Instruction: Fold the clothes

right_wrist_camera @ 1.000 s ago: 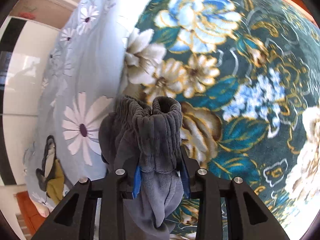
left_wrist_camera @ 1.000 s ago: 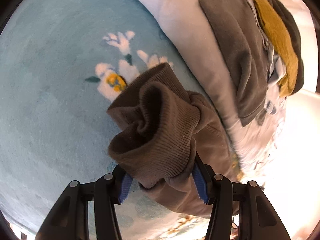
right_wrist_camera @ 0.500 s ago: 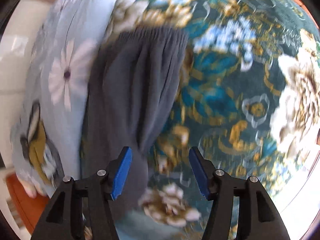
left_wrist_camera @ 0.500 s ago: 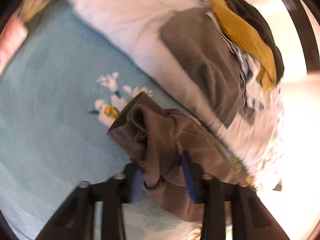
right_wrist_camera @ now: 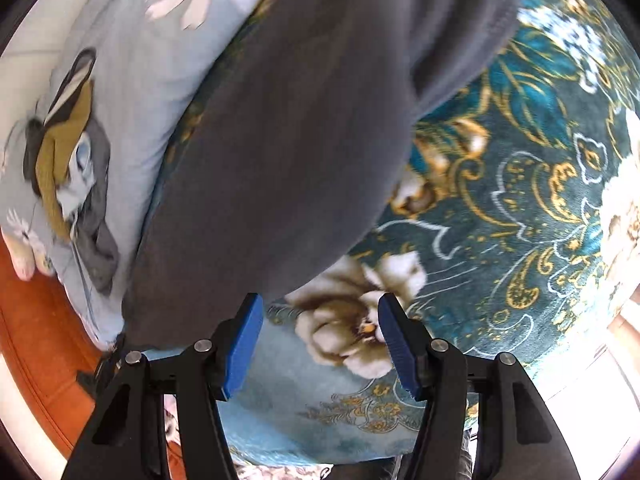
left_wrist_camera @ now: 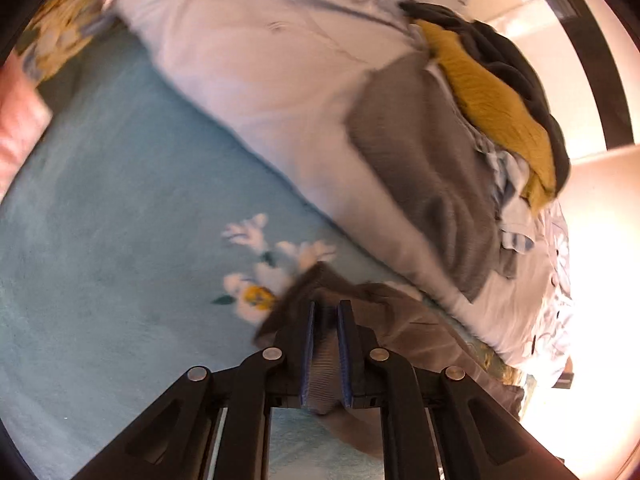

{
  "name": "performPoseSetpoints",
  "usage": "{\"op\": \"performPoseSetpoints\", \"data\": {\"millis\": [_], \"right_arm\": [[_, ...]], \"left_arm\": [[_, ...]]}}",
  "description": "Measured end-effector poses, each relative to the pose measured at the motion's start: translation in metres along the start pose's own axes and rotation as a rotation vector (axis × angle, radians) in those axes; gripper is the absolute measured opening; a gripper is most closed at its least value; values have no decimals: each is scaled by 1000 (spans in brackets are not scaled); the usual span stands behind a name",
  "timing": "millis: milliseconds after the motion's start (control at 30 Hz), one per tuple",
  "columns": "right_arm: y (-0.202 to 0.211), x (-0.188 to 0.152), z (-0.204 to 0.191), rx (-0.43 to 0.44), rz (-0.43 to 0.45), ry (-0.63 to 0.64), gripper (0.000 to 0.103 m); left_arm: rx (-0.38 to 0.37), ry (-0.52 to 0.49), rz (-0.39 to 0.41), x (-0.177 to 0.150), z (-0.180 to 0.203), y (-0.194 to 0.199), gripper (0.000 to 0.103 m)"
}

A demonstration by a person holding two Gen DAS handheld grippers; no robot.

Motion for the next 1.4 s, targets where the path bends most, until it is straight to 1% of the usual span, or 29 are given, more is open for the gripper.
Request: {"op": "performPoseSetpoints", "data": {"millis": [33, 67, 100, 133, 167, 200, 267, 333, 400, 433, 500, 600, 667, 767, 833, 900, 1000, 1033, 1067, 1100, 1167, 1233, 1333, 1400], "right_arm": [[2, -2, -3, -1, -3, 13, 61], [2, -3, -8, -5, -6, 27, 61], [2, -3, -12, -12, -8, 39, 61], [1, -3, -16, -20, -11, 51, 61], [1, -2, -18, -28, -15, 60, 61], [0, -2, -18, -35, -19, 63, 61], [-2, -3, -17, -42, -24, 60, 61], [-5, -6, -15, -53, -35, 59, 61], [-7, -11, -13, -66, -50, 65, 61], [-10, -13, -11, -72, -59, 69, 61], [-13, -17, -10, -80, -73, 76, 61], [-15, -21, -10, -93, -91, 91, 61], [-15, -21, -10, -104, -98, 101, 61], [-15, -20, -11, -114, -101, 107, 61], [-15, -19, -12, -115, -103, 109, 61], [-17, -19, -14, -118, -111, 117, 61], [-21, -20, -18, -113, -123, 125, 61], [-23, -22, -19, -112, -128, 129, 61], [-23, -23, -21, -110, -132, 135, 61], [-24, -25, -23, -109, -135, 141, 61], [-25, -28, -26, -106, -142, 151, 61], [-22, -31, -27, -94, -138, 154, 61], [-17, -36, -28, -71, -129, 154, 61], [-13, -40, -29, -56, -123, 154, 61]], "left_arm": [[-29, 19, 2, 0, -3, 0, 17], [-48, 41, 5, -2, -7, 3, 23], [-66, 64, 9, -4, -11, 5, 39], [-83, 89, 12, -7, -15, 7, 49], [-114, 116, 14, -13, -18, 8, 63], [-147, 142, 16, -19, -21, 9, 68], [-174, 134, -10, -32, -23, 8, 72], [-157, 74, -41, -42, -21, -5, 73], [-129, 36, -39, -45, -21, -18, 72], [-126, 39, -27, -45, -23, -22, 72], [-155, 78, -9, -40, -25, -30, 71], [-157, 49, 14, -33, -23, -39, 71], [-133, -14, 3, -34, -18, -48, 71], [-148, -35, -13, -35, -14, -51, 71], [-158, -48, -24, -35, -12, -53, 64], [-178, -46, -43, -37, -9, -55, 50], [-219, 8, -82, -40, -7, -58, 43], [-222, 23, -93, -40, -6, -58, 41], [-219, 27, -93, -40, -4, -56, 35], [-197, 17, -79, -41, -1, -52, 31], [-172, -2, -62, -43, 5, -44, 28], [-184, 12, -50, -48, 10, -32, 27], [-231, 63, -33, -56, 8, -10, 25], [-235, 86, -25, -67, 3, 4, 25]]}}
Point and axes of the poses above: each gripper's, at about its wrist camera, not at the fingertips, and y roughly against the way its jaws point, z to its right, x to its top, the point moved 8 cm from there along -y, roughly the way its jaws point, and after that the axes turned 11 degrees about x, right-handed, at the moved point
